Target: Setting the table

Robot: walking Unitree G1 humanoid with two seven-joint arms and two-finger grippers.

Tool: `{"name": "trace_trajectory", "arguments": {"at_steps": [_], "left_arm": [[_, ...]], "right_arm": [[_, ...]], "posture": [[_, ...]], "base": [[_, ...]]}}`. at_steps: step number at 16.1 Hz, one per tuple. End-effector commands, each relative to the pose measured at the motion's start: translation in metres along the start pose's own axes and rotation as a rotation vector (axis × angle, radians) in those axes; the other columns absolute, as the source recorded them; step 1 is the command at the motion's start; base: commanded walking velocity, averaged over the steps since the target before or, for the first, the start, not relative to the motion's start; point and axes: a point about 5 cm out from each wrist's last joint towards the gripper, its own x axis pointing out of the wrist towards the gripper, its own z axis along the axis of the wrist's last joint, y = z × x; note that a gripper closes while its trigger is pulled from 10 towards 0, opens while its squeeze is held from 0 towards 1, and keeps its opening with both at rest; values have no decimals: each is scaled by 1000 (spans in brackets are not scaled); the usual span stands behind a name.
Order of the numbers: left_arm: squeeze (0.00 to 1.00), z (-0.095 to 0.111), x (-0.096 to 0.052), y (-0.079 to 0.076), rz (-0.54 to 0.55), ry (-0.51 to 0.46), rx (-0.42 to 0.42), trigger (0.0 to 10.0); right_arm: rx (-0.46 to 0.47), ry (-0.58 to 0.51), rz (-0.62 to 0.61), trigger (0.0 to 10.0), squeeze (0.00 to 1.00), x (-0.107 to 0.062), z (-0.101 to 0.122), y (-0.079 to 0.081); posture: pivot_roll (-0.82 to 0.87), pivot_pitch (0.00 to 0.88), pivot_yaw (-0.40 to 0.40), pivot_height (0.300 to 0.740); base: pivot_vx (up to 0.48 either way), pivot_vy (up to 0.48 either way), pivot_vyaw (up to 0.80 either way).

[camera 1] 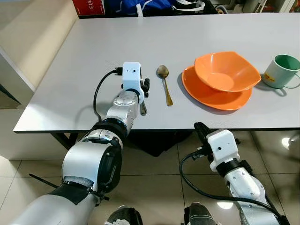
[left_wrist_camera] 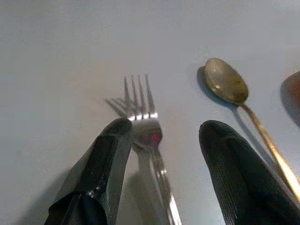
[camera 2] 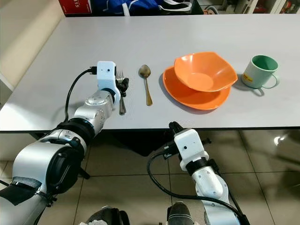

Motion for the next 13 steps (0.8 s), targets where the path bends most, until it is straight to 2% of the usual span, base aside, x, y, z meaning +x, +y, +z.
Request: {"name": "trace_trajectory", "arguments": {"at_steps": [1,9,13], "left_arm": [[0,-2,0,3,21,31,-7,10000],[0,-14,-1,3,43,99,-21,10000],[0,-20,-2,7,59,136,-28,10000]], "right_arm": [[-8,7,7,10000,0,-3,0,1],[-12,21,-2,10000,0,-11,-1,1],[2,16,-7,10000,0,-24,9,-3]], "posture": [[-392,121,110,702],[-426,124,124,702],[-450,135,123,702]], "base": [[0,0,0],[0,0,0],[0,0,0]]}}
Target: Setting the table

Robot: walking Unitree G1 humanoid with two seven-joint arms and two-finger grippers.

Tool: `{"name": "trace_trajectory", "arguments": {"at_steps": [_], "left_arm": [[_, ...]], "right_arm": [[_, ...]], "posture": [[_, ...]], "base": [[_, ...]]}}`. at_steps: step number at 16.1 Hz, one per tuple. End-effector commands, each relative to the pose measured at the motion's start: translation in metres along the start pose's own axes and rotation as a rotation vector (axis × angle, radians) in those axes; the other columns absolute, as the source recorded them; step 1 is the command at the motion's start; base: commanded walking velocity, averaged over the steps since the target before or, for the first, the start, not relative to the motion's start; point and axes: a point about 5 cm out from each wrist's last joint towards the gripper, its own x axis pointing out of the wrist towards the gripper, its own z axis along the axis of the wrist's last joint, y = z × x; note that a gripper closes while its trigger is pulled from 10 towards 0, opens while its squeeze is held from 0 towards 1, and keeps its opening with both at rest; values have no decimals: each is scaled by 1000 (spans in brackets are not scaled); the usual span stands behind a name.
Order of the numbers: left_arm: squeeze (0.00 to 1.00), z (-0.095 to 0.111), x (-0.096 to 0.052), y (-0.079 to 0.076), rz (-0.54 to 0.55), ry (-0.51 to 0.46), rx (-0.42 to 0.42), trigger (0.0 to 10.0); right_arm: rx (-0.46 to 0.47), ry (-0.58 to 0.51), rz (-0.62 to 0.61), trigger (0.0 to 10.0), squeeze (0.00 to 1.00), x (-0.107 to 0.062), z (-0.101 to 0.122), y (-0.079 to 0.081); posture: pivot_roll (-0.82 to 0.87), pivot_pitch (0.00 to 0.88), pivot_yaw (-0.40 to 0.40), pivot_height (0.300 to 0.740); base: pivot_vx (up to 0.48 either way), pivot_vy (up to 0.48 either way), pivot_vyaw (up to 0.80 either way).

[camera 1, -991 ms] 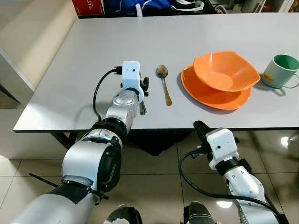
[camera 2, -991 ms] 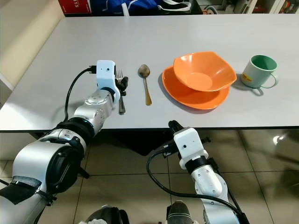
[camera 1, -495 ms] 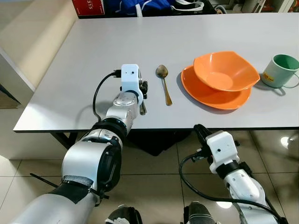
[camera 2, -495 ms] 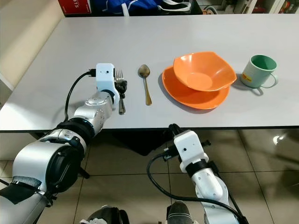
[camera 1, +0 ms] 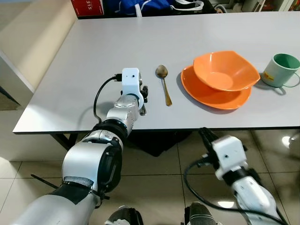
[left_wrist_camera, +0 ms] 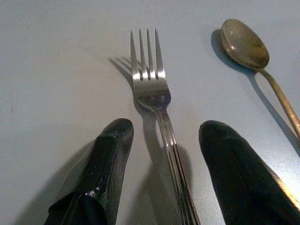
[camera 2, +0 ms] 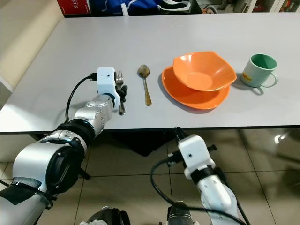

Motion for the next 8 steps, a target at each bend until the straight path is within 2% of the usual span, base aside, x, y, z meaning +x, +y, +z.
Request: {"name": "trace_trajectory", "arguments": {"at_steps": [1,8], "left_arm": [[0,-6,0,5,23,31,-4,10000],[0,-12,0,13,69,64,-16,10000]], "right_arm": [[10,0,3,10000,0,-3,3,0],[19,27,1,10000,0,-10,5,-4]], "posture": [[-457,137,124,702],[-472,150,117,702]], "base": [[0,0,0],[0,0,0]]}}
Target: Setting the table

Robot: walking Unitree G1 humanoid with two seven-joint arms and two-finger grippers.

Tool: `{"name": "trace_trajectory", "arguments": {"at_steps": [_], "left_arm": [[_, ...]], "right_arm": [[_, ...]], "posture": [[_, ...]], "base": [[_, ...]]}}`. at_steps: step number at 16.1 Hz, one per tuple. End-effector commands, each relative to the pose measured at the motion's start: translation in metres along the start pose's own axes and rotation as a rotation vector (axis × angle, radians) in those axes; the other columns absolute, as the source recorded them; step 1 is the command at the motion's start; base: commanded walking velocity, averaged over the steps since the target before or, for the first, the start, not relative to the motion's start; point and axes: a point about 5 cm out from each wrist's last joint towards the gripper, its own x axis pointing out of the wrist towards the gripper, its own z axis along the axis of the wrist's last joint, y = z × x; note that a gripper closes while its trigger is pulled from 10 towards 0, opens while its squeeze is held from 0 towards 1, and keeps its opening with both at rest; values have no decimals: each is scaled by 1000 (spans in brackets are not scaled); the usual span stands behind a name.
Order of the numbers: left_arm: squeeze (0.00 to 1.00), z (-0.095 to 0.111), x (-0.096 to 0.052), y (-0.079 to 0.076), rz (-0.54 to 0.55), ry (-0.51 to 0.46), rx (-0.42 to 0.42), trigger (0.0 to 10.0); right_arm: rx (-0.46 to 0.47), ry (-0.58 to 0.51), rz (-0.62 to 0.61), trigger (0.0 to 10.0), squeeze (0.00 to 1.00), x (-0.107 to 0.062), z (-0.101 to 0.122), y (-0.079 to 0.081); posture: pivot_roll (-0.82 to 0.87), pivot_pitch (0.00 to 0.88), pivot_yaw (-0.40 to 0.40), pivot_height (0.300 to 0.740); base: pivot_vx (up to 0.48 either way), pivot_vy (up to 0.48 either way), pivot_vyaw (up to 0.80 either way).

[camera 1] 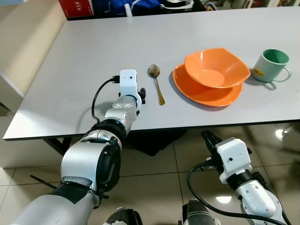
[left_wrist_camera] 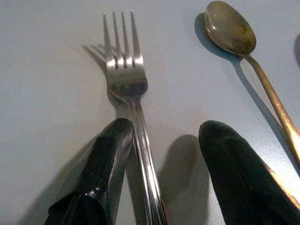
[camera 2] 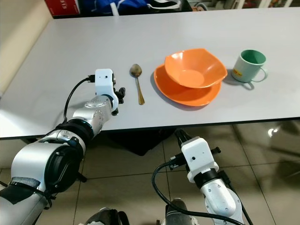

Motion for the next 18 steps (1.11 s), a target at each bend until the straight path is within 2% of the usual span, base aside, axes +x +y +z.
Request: {"name": "trace_trajectory", "arguments": {"at_steps": [1,7,12,18], "left_arm": [[0,-8,0,10,45,31,-14,10000],[0,23,0,12,93,-81,-44,10000],[0,13,0,18,113,-37,-71,10000],[0,-2,0,12,94,27,-65,10000]], "right_arm": [[19,-6,0,10000,0,-4,5,-3],[45,-22,72,10000,0,-5,12,-9],[54,-5,83,10000,0,-7,11,-5],[54,7,82,10000,0,-9,11,-3]], "posture": [[-473,150,116,702],[-459,155,96,702],[-469,160,103,702],[-476,168,99,702]], "base": [[0,0,0],[0,0,0],[0,0,0],[0,0,0]]}}
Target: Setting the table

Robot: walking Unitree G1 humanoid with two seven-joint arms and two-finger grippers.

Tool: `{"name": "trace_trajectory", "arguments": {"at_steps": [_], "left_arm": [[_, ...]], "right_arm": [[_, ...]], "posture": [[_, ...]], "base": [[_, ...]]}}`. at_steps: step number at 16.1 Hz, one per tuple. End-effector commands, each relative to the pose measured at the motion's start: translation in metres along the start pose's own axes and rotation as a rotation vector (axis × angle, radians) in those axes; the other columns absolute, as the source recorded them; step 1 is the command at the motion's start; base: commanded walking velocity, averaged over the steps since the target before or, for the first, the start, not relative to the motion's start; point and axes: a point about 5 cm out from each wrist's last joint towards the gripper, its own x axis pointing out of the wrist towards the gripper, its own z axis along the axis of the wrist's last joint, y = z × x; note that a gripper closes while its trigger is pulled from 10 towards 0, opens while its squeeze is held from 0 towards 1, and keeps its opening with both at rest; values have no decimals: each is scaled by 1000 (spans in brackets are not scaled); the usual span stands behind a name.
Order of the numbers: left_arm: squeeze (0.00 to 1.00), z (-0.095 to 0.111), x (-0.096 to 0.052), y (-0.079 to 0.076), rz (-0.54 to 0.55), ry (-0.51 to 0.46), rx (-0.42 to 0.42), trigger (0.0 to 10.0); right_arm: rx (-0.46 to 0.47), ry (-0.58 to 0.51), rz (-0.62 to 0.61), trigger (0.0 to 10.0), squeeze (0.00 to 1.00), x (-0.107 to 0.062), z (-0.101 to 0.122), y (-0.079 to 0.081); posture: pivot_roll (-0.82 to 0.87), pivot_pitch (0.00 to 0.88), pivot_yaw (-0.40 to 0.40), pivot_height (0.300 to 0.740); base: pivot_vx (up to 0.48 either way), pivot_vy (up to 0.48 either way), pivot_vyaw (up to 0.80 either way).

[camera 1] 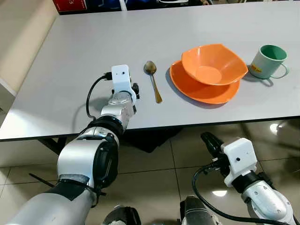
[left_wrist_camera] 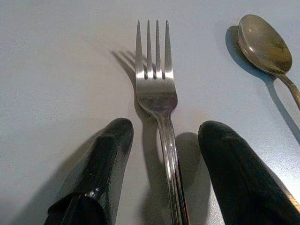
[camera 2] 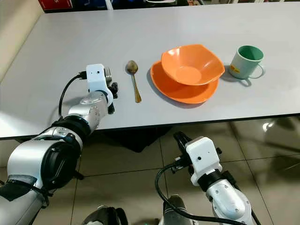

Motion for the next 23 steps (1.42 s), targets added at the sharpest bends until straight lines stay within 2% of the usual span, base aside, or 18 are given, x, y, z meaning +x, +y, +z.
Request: {"name": "trace_trajectory", "arguments": {"at_steps": [1,8,9,11,16,19,21,23], "left_arm": [[0,-15,0,2,5,66,0,10000],[0,-26,-1,2,-3,133,23,10000],[0,-26,-1,2,-13,136,21,0],[0,-28,-2,1,-24,145,18,0],[0,-37,-3,0,-57,177,77,0],[0,-34,-2,-1,-71,151,100,0],[0,-23,-2,-4,-85,93,50,0],[0,2,-1,-8,-100,-18,-9,0]], "right_arm": [[-2,0,3,10000,0,-1,2,2],[2,5,-6,10000,0,0,1,4],[2,5,-7,10000,0,0,1,4],[2,6,-7,10000,0,0,0,4],[4,13,-8,10000,0,0,-1,6],[3,19,-11,10000,0,-1,-2,7],[2,21,-13,10000,0,-1,-2,7],[1,22,-15,10000,0,0,-2,7]], "posture": [[-476,169,101,702],[-476,158,112,702],[-473,153,110,702],[-472,151,110,702],[-472,157,112,702],[-473,160,112,702],[-472,164,111,702],[-470,165,112,702]], "base": [[0,0,0],[0,0,0],[0,0,0],[0,0,0],[0,0,0],[0,0,0],[0,0,0],[0,0,0]]}}
